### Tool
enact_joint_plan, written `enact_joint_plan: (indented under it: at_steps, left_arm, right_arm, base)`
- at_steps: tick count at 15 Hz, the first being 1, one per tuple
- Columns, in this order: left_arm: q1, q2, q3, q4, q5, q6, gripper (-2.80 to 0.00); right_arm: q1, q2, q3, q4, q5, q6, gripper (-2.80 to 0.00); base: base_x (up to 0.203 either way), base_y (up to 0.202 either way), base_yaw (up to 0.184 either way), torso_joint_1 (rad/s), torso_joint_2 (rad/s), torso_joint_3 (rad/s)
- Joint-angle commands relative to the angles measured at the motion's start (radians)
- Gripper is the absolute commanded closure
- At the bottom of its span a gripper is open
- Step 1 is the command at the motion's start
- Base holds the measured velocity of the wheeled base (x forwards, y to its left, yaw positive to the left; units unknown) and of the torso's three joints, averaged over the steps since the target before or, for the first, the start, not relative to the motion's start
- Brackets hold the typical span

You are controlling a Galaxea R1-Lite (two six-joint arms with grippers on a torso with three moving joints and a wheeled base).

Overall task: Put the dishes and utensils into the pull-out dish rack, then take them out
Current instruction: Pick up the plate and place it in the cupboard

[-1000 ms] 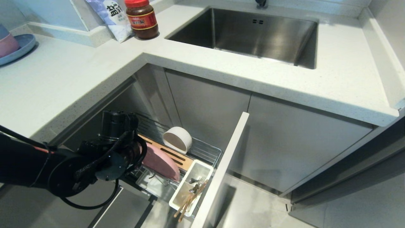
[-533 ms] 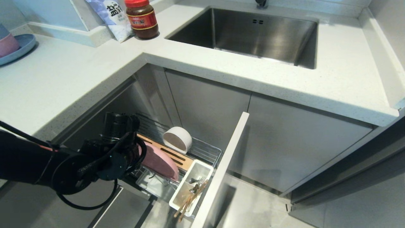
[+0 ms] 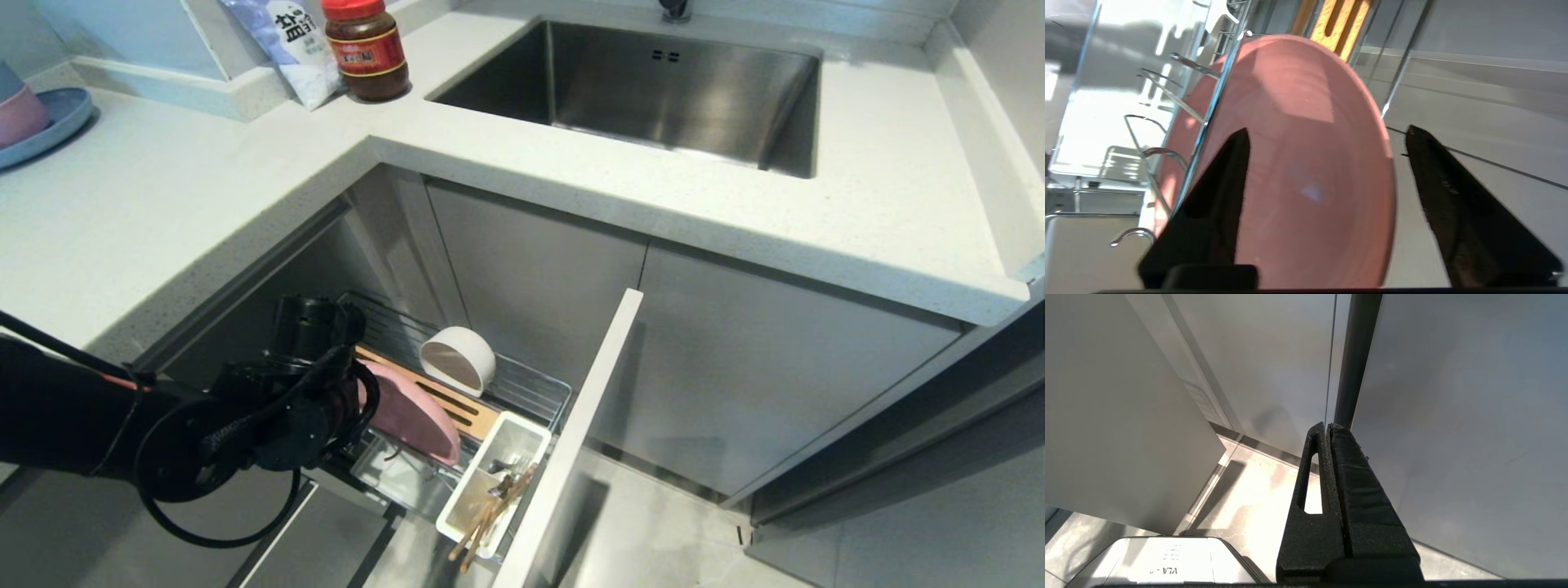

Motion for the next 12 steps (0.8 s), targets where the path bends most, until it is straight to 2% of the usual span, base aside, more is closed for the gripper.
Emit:
enact_joint_plan:
  at_steps: [1,9,12]
  left_arm:
    - [-0.015,-0.004,0.0,0.023,0.005,-0.011,-2.8]
    - [-0.085,-0.152,0.002,0.138,0.008,-0.003,-2.8]
    - [-0.141,-0.236,-0.001,0.231,0.016,-0.002,-2.8]
  right_arm:
    - [0.0,-0.004,0.002,0.0,0.0,0.0,0.0]
    - [0.0,-0.004,0.002,0.0,0.0,0.0,0.0]
    - [0.0,-0.004,0.002,0.0,0.0,0.0,0.0]
  base:
    - [0.0,0.0,0.0,0.0,0.0,0.0]
    - [0.0,0.0,0.0,0.0,0.0,0.0]
    - [0.0,0.0,0.0,0.0,0.0,0.0]
